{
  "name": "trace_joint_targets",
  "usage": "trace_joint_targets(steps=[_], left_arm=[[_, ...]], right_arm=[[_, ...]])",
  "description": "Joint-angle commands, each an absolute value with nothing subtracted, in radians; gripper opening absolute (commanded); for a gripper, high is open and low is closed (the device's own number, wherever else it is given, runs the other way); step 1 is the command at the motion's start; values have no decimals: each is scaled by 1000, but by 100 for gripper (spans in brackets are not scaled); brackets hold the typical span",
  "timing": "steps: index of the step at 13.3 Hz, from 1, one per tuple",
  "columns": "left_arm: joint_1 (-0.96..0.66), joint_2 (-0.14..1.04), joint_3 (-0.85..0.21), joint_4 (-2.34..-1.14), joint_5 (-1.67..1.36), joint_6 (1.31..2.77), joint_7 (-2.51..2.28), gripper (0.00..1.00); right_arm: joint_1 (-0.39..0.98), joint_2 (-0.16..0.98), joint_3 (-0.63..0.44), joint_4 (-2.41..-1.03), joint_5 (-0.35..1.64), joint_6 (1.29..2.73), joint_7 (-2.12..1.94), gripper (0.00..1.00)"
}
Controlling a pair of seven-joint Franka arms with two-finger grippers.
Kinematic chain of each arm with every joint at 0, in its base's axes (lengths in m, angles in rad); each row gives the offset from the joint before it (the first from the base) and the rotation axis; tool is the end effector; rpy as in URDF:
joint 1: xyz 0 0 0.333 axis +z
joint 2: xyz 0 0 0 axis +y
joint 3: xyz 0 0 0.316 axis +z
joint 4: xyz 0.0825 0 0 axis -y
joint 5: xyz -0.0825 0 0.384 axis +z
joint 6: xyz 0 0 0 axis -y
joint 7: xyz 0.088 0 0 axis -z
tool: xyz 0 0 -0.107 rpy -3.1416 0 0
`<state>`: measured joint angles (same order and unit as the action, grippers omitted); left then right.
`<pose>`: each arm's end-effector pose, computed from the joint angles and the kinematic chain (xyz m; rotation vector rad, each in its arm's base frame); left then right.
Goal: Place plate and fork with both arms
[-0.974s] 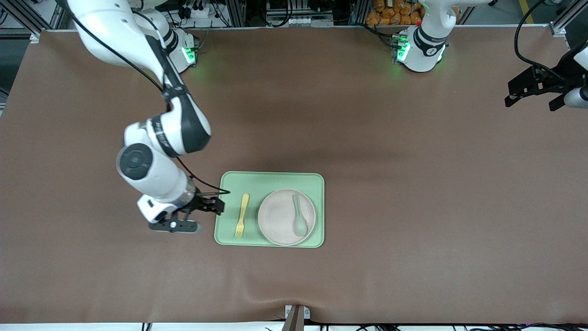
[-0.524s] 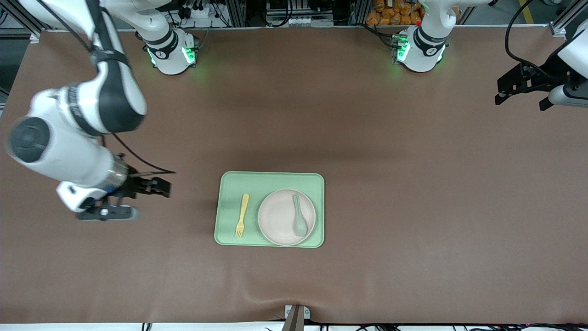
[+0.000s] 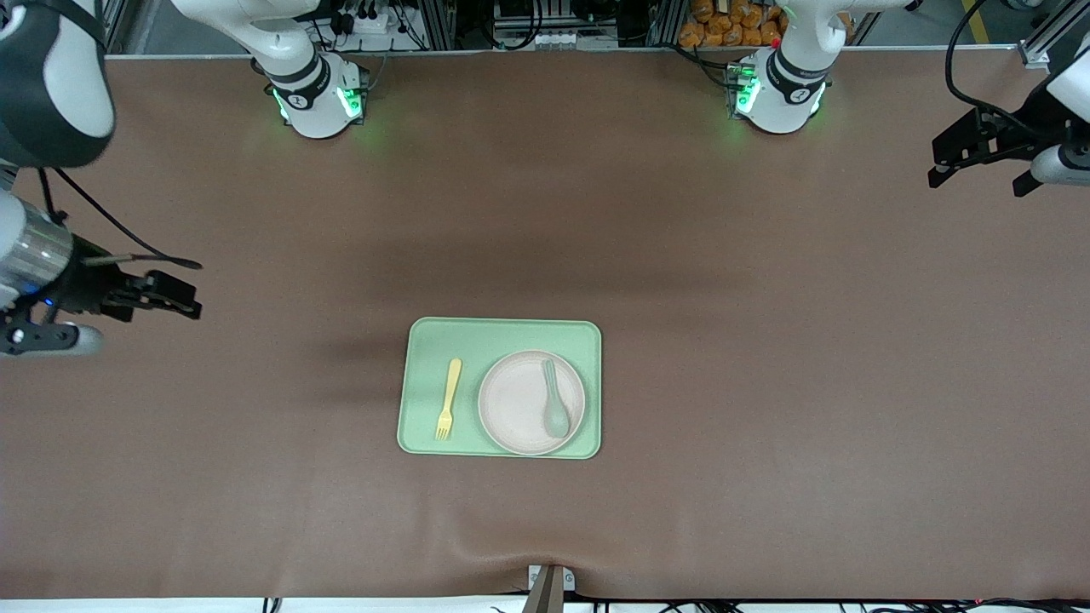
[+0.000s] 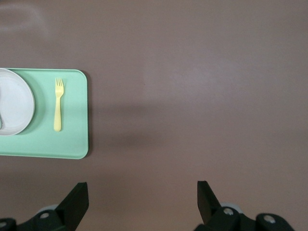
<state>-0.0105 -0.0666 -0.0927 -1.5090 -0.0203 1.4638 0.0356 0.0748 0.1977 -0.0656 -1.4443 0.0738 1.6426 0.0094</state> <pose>0.5187 -0.0581 0.6795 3.1189 -0.2203 0.0322 0.6197 0.0170 0.5751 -3.0808 0.0064 -0.0007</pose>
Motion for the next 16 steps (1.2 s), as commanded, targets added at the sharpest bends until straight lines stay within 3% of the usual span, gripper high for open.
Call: trace_joint_targets(steps=[1,6,12,16], left_arm=[[-9,-84,-130,-1516,0,1456,-1,100],[-9,-83,-132,-1516,-2,1462,-15,100],[17,-81,-121,-1513,-5,1462,-17,100],[15,-80,-123,-1511,-3,1463,-17,100]], right_arm=[[29,63,-48,-1587,60,1654,-9,100],[32,-115,-43,-1819,52,1748,-5,100],[9,-5,-46,-1593,49,1636,-5,100],[14,-2,-46,-1562,49,1621,-95,100]])
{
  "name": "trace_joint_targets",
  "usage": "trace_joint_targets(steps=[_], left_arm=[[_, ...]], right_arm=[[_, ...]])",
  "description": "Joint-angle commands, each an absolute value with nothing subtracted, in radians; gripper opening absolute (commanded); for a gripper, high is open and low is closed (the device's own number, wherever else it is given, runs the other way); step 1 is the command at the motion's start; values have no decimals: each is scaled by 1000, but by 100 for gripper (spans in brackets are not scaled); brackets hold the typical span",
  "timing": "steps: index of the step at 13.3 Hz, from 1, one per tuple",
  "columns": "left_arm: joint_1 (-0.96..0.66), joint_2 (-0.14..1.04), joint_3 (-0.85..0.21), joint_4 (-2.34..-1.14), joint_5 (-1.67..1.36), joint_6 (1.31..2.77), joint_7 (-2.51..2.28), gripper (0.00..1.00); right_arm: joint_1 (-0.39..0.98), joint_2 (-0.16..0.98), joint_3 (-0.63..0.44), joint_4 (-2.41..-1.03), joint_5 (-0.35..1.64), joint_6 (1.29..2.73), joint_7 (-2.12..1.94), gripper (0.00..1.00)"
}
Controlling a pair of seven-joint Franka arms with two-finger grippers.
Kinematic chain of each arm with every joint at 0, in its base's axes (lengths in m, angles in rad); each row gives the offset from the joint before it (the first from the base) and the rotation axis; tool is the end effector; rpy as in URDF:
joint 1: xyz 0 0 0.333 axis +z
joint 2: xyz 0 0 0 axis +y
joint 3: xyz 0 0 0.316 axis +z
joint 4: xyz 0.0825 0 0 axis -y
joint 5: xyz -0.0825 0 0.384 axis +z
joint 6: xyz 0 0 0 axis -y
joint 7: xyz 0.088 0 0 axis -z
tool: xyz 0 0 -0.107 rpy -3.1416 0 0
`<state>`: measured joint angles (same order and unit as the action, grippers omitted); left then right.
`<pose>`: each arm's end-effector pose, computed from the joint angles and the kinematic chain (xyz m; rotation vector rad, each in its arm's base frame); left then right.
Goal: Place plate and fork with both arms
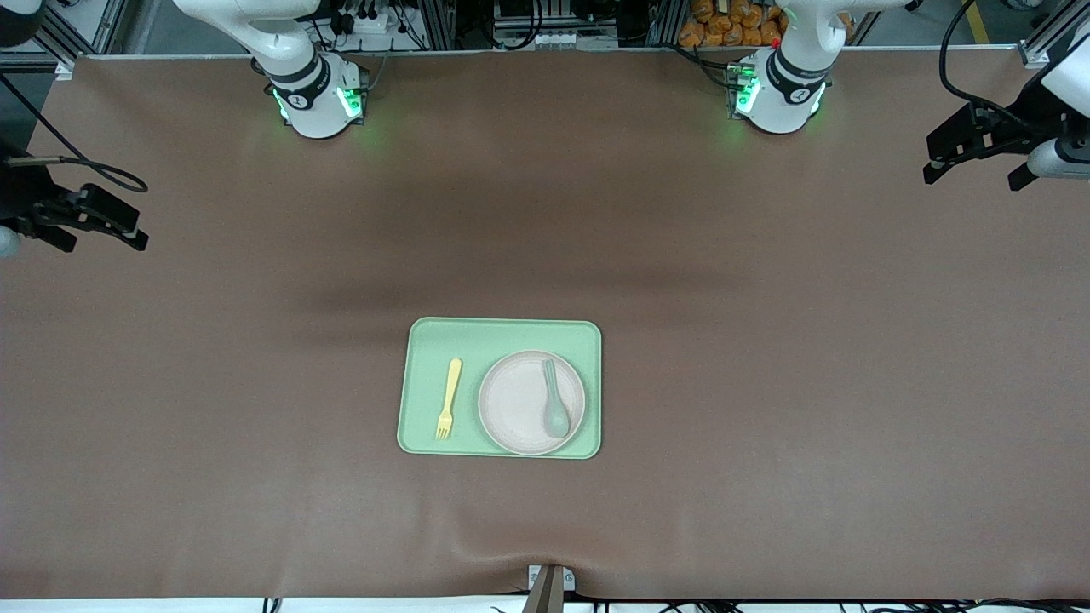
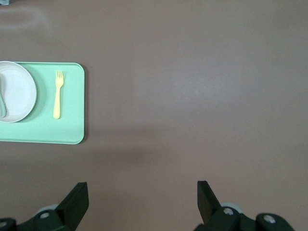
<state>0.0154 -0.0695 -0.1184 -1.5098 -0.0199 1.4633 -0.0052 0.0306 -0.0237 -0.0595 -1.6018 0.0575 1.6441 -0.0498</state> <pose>0.5177 -0.0585 0.6805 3.1247 -0.1563 0.0342 0.5544 -0.0107 0.6297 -3.0835 -0.0286 -0.1052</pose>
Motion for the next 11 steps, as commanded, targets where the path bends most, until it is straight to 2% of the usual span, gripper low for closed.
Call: trace_joint_targets(steps=[1,11], left_arm=[[17,-80,-123,-1512,-3,1466,-17,100],[17,-78,-121,-1517,-2,1465,-17,100]], right_arm=[[11,-2,-46,-1562,49,1621,-97,100],[14,-2,-46,-1549,17,1626,-94,100]])
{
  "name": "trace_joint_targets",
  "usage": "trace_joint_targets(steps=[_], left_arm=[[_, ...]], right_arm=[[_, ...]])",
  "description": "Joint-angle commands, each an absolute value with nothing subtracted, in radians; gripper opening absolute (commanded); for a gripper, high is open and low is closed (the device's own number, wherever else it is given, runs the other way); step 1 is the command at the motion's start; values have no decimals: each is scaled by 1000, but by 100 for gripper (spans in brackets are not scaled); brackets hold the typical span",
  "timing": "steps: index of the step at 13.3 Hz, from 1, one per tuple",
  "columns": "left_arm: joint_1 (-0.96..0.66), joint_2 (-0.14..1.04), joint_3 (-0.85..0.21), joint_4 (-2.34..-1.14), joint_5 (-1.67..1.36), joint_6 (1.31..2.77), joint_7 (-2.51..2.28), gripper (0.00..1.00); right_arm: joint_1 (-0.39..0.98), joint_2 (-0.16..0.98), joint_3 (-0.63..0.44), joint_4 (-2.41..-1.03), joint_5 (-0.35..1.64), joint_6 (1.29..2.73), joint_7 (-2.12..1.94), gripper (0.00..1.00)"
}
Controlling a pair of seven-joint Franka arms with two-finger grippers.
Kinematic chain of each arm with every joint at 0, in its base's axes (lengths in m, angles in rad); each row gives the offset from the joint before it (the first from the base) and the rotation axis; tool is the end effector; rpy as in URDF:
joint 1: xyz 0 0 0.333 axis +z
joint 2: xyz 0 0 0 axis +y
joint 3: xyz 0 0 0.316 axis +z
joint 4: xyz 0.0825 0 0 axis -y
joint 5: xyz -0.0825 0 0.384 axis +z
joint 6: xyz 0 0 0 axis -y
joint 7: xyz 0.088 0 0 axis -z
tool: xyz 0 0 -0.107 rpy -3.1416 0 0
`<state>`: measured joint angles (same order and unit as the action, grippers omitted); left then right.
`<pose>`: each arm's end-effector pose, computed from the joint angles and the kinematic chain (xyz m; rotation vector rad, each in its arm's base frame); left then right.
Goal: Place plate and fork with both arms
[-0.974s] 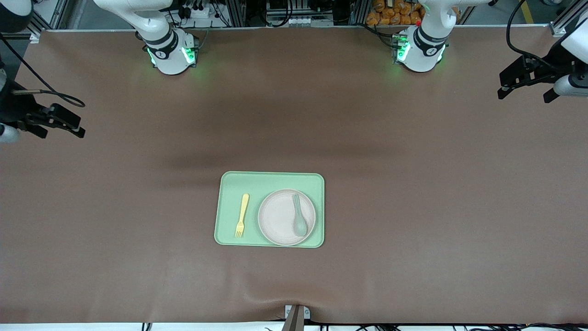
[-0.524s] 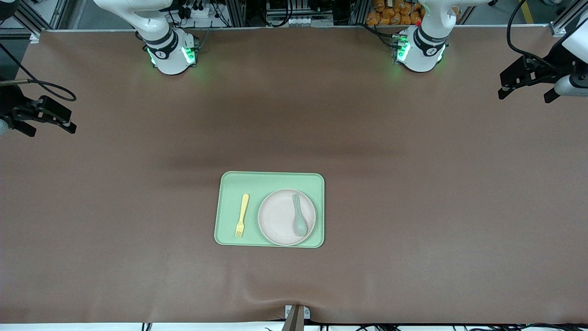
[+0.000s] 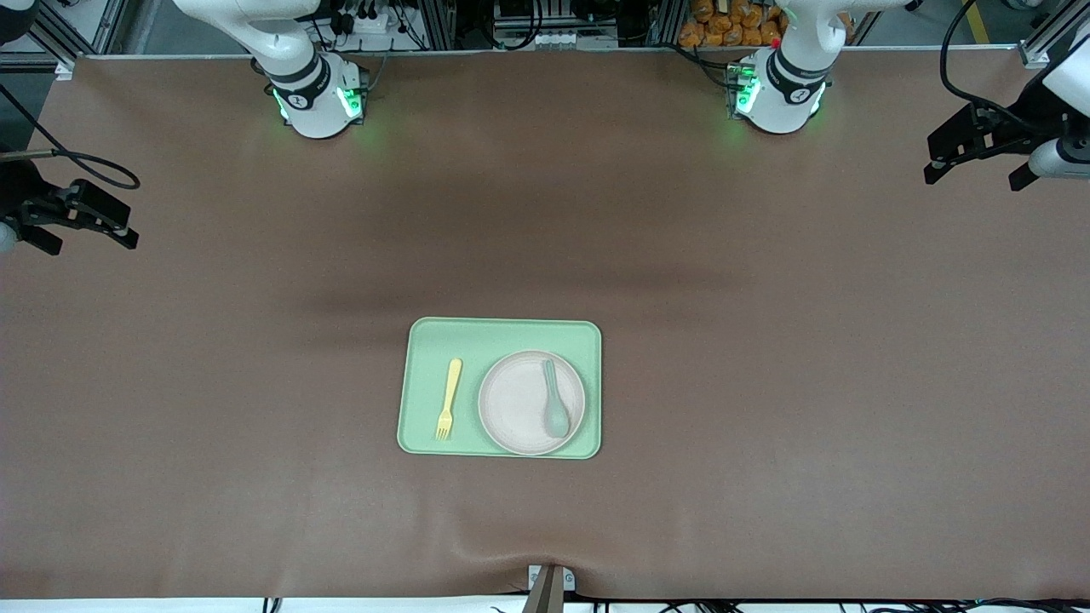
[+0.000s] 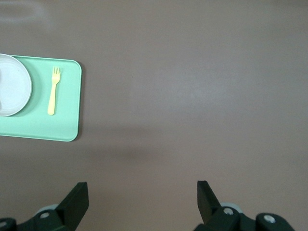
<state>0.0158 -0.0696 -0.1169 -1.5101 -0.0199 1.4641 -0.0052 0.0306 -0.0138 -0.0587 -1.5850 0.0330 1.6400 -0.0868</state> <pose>0.5179 -0.0575 0.6805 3.1248 -0.1533 0.0351 0.5572 -0.0126 0.6318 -3.1086 -0.0894 -0.1098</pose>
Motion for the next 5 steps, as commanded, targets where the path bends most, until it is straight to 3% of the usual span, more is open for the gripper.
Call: trace_joint_targets(steps=[1,5], left_arm=[[17,-78,-120,-1517,-2,1465,-17,100],[17,-78,-121,-1520,-2,1465,-17,100]], right_arm=[[17,-3,-45,-1549,2,1621,-91,100],[15,-3,-44,-1549,-6,1621,-91,100]])
